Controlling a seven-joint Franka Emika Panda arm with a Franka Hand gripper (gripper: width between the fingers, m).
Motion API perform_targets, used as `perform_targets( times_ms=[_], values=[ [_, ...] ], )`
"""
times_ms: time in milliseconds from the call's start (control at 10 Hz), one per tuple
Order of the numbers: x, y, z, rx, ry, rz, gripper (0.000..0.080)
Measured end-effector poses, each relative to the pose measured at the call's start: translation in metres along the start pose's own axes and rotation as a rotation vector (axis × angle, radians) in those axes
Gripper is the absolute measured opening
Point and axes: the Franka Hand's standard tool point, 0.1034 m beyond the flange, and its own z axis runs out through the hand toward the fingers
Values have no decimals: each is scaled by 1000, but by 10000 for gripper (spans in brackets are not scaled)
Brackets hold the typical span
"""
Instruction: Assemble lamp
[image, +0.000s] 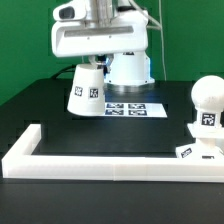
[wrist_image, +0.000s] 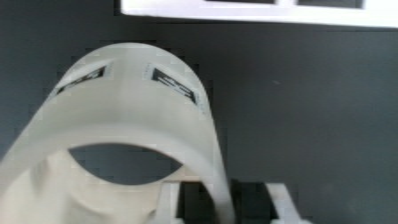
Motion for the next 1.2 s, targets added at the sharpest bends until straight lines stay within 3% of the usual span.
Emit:
perform_targets(
  times_ms=[200,400,500,900,1000,1200],
  values=[
    [27,-24,-32,15,-17,47,45],
    [50,-42,-58,13,-27,128,45],
    [59,-48,-64,-7,-35,158,45],
    [57,-46,-59,-7,-37,140,45],
    [59,-55,-62,22,-29,139,45],
    [80,-93,-81,25,7,153,45]
  ],
)
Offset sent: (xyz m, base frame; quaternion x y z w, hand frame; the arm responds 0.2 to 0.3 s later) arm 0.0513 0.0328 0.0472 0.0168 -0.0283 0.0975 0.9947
